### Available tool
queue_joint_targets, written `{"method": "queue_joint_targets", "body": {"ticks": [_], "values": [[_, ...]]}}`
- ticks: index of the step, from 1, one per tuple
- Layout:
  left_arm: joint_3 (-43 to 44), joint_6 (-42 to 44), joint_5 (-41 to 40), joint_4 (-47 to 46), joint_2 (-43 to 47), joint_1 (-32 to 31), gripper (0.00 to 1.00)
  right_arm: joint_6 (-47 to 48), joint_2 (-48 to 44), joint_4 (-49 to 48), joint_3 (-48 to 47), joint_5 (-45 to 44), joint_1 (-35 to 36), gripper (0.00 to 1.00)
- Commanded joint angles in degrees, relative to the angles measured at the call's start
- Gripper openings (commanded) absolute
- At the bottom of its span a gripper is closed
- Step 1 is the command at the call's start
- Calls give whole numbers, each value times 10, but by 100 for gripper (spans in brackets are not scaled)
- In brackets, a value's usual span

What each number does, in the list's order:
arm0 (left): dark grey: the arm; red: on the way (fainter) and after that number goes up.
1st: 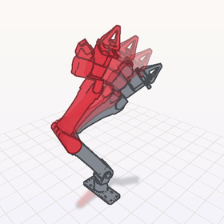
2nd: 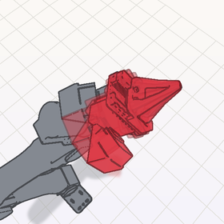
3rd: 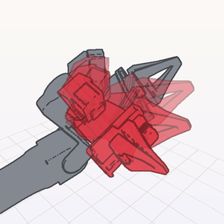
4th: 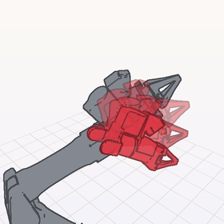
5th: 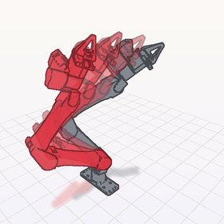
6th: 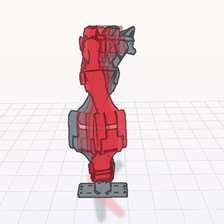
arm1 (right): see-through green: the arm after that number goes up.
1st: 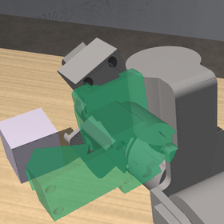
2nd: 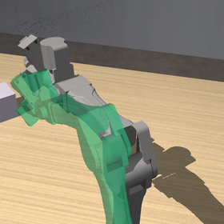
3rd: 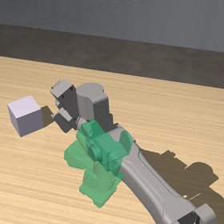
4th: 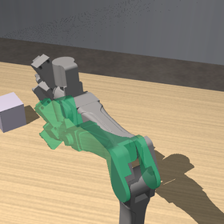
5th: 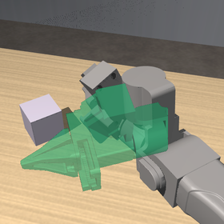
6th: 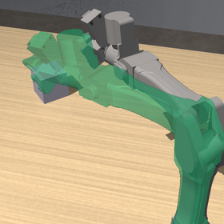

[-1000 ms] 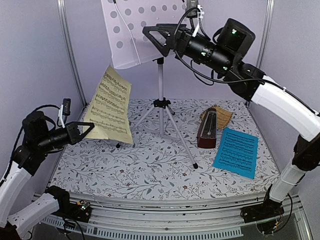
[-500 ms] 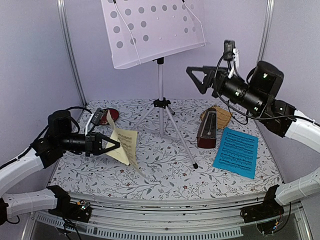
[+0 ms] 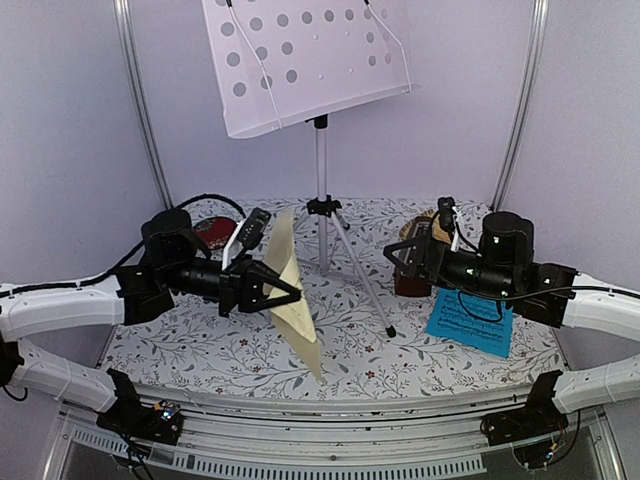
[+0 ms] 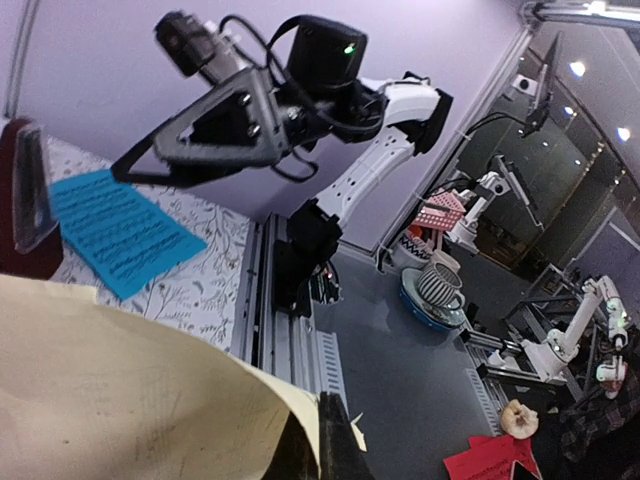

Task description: Pack up the instrument practice props

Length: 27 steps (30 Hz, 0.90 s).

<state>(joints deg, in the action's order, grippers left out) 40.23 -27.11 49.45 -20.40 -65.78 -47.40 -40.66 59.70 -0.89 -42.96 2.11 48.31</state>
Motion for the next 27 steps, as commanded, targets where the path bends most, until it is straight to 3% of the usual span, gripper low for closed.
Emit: {"method": "queue_joint_targets", "body": {"ticks": [1, 9, 17, 27], "values": [[53, 18, -6, -129, -53, -46, 0, -55, -23, -33, 27, 27, -1, 99], [130, 40, -21, -189, -146, -97, 0, -134, -95, -31, 85, -12, -2, 99], [207, 84, -36, -188, -215, -119, 0, -239, -160, -77, 174, -10, -2, 99], [244, 108, -33, -247, -256, -127, 0, -353, -144, -231, 234, 55, -2, 99]]}}
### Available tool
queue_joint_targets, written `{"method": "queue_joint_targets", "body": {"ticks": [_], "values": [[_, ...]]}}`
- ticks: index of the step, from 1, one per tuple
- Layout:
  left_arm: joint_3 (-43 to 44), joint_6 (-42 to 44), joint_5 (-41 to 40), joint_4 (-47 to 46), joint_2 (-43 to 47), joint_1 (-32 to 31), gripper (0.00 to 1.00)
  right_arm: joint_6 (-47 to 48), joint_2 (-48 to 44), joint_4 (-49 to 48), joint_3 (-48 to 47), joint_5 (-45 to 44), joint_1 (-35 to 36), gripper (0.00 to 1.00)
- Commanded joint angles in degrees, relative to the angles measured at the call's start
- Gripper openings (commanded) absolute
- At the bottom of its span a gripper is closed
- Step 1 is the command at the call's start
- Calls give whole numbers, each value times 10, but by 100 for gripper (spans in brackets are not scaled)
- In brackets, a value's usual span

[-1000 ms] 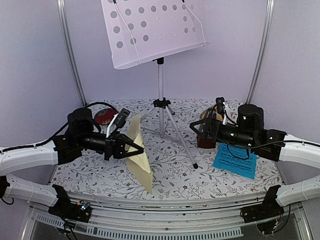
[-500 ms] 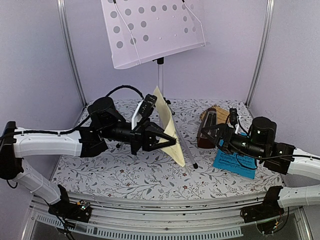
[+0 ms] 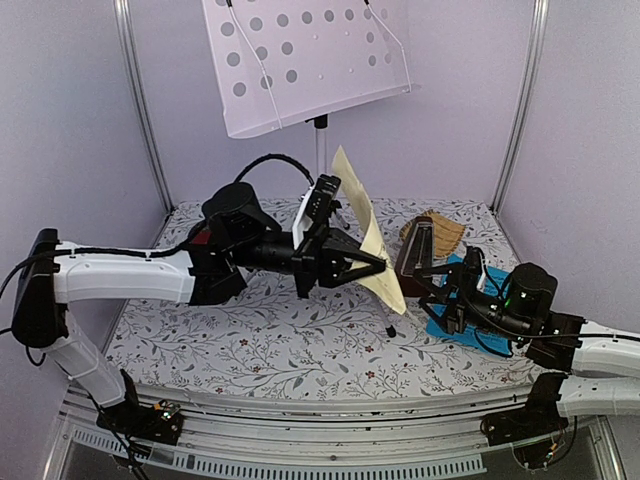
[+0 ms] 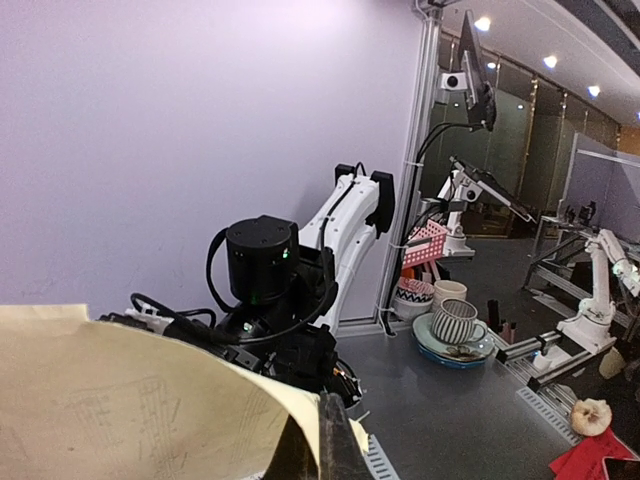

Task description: Pack up the instrument practice props

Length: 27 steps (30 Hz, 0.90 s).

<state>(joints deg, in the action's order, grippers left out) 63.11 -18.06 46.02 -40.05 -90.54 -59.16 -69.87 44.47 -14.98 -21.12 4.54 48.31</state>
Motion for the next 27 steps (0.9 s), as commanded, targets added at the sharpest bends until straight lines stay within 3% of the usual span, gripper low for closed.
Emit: {"method": "queue_joint_targets", "body": {"ticks": [1, 12, 27], "values": [[18, 18, 2, -55, -11, -10, 0, -66, 11, -99, 16, 34, -2, 99], [56, 3, 34, -106, -54, -14, 0, -105, 17, -174, 18, 65, -2, 99], [73, -10, 53, -123, -90, -15, 0, -118, -14, -188, 19, 67, -1, 99]]}}
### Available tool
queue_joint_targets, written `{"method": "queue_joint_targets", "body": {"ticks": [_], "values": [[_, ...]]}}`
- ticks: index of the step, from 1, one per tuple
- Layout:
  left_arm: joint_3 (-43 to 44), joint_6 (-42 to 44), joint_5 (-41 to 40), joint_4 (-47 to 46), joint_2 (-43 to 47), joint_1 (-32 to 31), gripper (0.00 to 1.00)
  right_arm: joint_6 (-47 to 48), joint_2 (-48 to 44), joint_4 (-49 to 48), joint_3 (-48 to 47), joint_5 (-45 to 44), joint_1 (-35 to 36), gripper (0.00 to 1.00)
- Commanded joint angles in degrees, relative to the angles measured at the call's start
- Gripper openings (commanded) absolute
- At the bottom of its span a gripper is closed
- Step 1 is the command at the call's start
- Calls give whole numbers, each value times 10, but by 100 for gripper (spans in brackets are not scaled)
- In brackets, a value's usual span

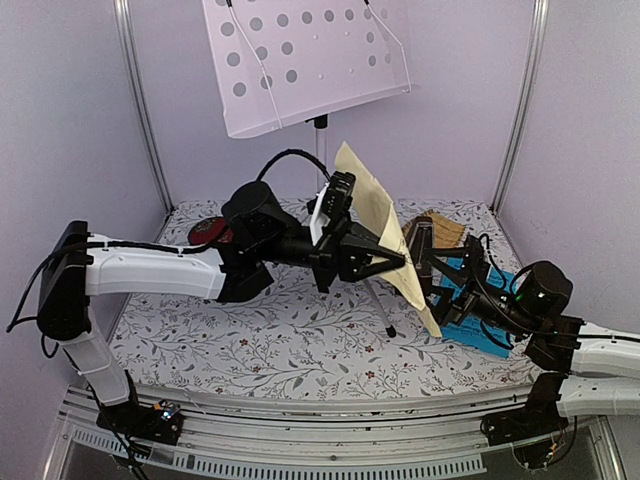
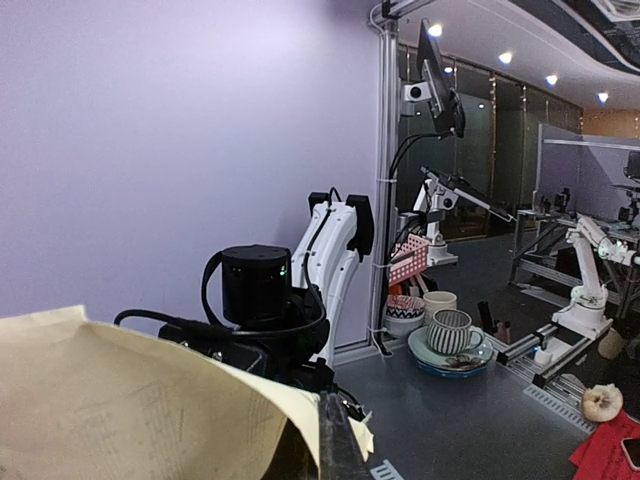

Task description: Pack up the instrument practice props

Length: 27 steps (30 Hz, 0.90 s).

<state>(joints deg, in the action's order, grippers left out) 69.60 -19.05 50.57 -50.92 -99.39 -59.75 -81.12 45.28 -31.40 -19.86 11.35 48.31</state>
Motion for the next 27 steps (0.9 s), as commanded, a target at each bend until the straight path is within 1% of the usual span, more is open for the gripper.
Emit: {"method": "queue_joint_targets", "body": {"ticks": [1, 7, 9, 14, 16, 18, 24, 27], "values": [[7, 0, 8, -12, -2, -8, 0, -5, -28, -24, 8, -6, -2, 99], [-17, 9, 16, 17, 11, -7, 0, 4, -62, -16, 27, -35, -2, 99], [-39, 19, 14, 36, 30, -7, 0, 30, -71, 11, 27, -50, -2, 99], [-112, 78, -29, 144, 84, 5, 0, 115, -68, 94, 13, -92, -2, 99], [-146, 91, -54, 188, 106, 13, 0, 146, -51, 107, 11, -96, -2, 99], [-182, 92, -76, 211, 126, 23, 0, 166, -28, 115, 8, -94, -2, 99], [-291, 69, -132, 218, 181, 54, 0, 215, 58, 106, -6, -84, -2, 99], [-325, 52, -174, 211, 202, 67, 0, 241, 112, 75, -17, -75, -2, 99]]}}
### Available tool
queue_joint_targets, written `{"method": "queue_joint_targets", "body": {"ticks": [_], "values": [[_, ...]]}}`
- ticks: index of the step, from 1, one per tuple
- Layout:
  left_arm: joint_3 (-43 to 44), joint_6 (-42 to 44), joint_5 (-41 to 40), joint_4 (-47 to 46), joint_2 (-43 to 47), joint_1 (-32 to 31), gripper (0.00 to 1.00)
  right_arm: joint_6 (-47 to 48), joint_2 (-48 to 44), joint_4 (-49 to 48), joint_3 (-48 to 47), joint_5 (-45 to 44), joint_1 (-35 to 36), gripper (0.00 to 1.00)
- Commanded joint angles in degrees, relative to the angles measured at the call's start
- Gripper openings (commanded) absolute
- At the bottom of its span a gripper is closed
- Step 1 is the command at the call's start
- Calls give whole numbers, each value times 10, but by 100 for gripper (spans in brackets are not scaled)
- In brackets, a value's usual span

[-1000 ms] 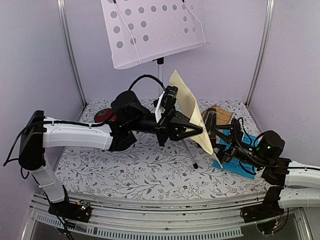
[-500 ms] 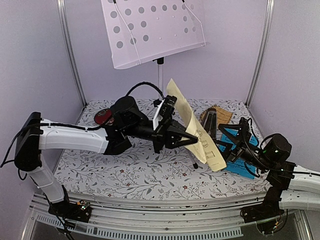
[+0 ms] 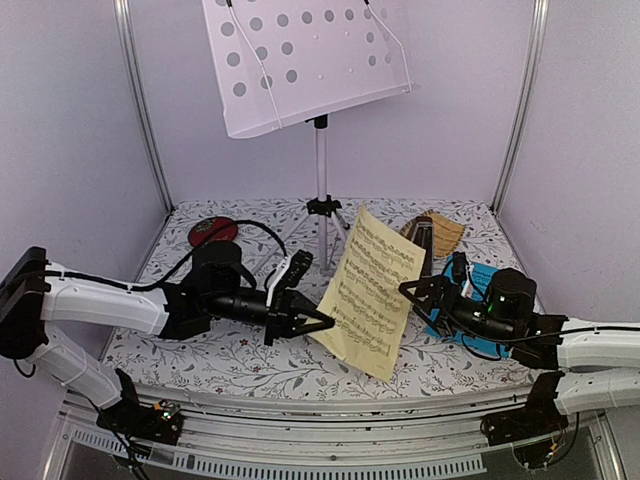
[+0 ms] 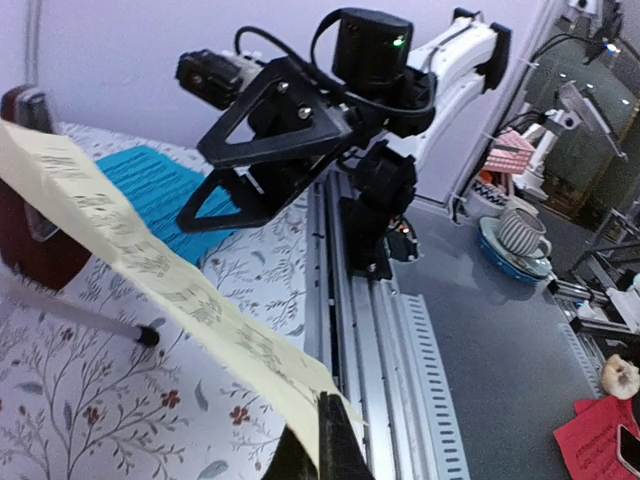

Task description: Pack up the instrument practice props

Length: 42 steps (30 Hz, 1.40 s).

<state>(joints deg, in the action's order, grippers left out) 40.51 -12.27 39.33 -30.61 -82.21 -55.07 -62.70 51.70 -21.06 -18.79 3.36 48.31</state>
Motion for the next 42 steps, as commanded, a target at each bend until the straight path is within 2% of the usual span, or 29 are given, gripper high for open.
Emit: {"method": "queue_joint_targets", "body": {"ticks": [1, 12, 16, 18, 26, 35, 42], "values": [[-41, -21, -76, 7, 33, 25, 0, 66, 65, -42, -29, 6, -2, 99], [-90, -66, -128, -52, 41, 60, 0, 87, 220, -190, -23, 30, -5, 99], [-103, -84, -116, -78, 47, 70, 0, 82, 263, -205, -49, 56, -8, 100], [-108, -95, -107, -94, 50, 73, 0, 47, 283, -192, -67, 60, -8, 99], [-126, -181, -73, -186, 39, 78, 0, -8, 373, -284, -87, 110, -8, 96], [-142, -231, -68, -249, 31, 78, 0, -38, 423, -342, -104, 146, -8, 95], [-144, -247, -66, -281, 32, 78, 0, -93, 448, -431, -97, 170, -8, 95]]}}
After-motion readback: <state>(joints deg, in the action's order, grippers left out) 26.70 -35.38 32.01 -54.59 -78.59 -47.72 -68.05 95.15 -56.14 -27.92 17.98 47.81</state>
